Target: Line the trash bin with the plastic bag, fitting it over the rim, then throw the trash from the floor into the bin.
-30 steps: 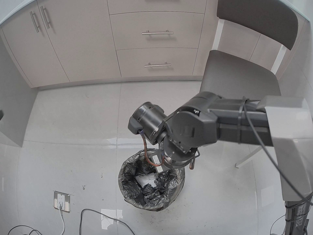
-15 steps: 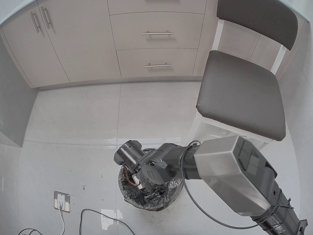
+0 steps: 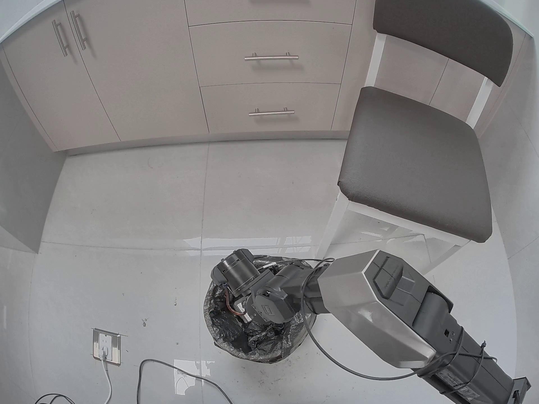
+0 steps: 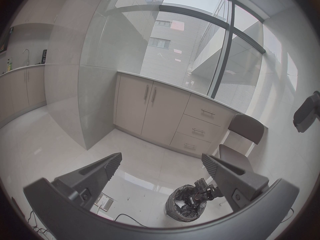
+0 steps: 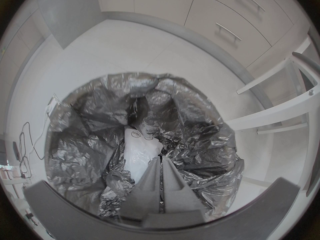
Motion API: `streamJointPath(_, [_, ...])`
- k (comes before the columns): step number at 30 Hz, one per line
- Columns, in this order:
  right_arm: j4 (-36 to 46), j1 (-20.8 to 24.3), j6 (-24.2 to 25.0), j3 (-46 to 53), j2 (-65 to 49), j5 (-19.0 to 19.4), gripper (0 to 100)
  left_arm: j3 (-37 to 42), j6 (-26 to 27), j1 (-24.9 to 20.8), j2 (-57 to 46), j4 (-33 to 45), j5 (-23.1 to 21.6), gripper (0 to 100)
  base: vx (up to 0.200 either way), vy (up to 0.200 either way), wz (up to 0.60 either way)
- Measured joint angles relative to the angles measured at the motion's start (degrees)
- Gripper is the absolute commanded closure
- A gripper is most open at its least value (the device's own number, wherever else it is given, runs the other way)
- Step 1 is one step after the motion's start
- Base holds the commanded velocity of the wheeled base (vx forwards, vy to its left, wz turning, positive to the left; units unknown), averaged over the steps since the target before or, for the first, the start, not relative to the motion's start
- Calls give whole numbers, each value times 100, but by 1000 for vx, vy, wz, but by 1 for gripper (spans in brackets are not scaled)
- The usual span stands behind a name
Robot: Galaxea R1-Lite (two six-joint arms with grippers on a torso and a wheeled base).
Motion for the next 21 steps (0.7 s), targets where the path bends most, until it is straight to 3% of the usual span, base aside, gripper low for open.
streamJointPath(21, [-1147, -182, -907, 2, 1051, -140, 100, 127, 0, -102, -273, 2, -7, 0, 0, 0, 0])
